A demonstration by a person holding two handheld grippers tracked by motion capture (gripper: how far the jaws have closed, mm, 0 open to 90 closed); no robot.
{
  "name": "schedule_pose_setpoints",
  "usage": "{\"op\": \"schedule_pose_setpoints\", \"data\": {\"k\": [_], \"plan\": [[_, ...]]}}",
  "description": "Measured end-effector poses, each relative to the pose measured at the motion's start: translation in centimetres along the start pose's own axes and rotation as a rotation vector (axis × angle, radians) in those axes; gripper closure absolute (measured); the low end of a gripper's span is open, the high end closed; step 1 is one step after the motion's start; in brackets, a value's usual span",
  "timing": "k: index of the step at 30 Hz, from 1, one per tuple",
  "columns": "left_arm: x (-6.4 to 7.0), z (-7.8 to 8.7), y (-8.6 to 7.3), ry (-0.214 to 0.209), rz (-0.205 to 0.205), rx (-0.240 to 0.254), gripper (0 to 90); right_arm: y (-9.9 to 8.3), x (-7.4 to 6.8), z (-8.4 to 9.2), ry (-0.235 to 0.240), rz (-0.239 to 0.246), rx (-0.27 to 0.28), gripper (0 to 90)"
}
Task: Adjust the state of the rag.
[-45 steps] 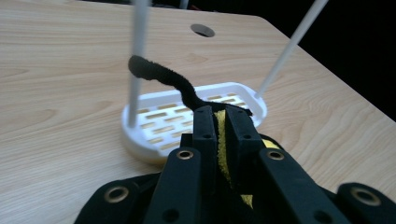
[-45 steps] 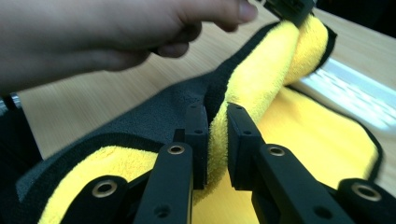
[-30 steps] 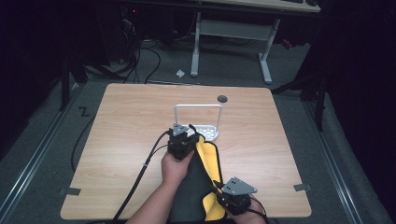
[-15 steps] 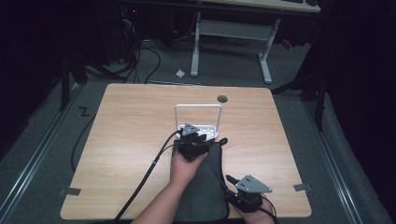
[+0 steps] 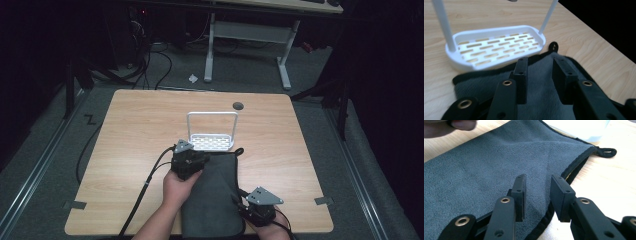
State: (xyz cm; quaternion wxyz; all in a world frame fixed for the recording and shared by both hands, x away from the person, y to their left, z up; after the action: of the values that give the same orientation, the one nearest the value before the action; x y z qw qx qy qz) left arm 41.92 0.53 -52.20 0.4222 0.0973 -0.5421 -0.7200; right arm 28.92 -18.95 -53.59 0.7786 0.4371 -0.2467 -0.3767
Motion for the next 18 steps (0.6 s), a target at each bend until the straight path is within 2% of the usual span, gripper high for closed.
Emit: {"op": "schedule_pose_setpoints", "data": {"k": [4, 7, 12, 14, 18], "plan": [[-0.3, 1.7, -1.1, 0.004, -0.028, -0.017, 75.5, -0.1, 0.0, -0.1, 0.001, -0.005, -0.001, 69.5], [-0.2, 3.1, -2.4, 0.004, -0.062, -0.056, 88.1, 0.0, 0.2, -0.2, 0.003, -0.011, -0.001, 72.9], [0.2, 4.6, -4.6, -0.018, -0.076, -0.103, 88.6, 0.9, 1.1, -1.4, -0.01, -0.025, 0.002, 80.6], [0.1, 4.4, -5.2, -0.002, -0.095, -0.122, 86.1, 1.4, 1.9, -2.5, -0.023, -0.043, -0.009, 84.5], [-0.4, 3.8, -5.4, 0.017, -0.097, -0.146, 85.2, 2.4, 3.6, -5.0, -0.063, -0.038, -0.036, 90.0]]}}
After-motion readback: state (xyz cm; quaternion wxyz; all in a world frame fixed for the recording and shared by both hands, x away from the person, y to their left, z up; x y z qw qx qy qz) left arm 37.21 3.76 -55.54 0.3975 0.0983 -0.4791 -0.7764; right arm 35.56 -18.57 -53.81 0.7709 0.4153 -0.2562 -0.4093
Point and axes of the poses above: each handheld gripper's, and its own axes: z roughly backward along the jaws, y roughly out of its top, x roughly to its right, the point moved 5 cm from there along -z, roughly forward along the jaws, and after that the axes turned 6 degrees about x, right-handed, at the moved point
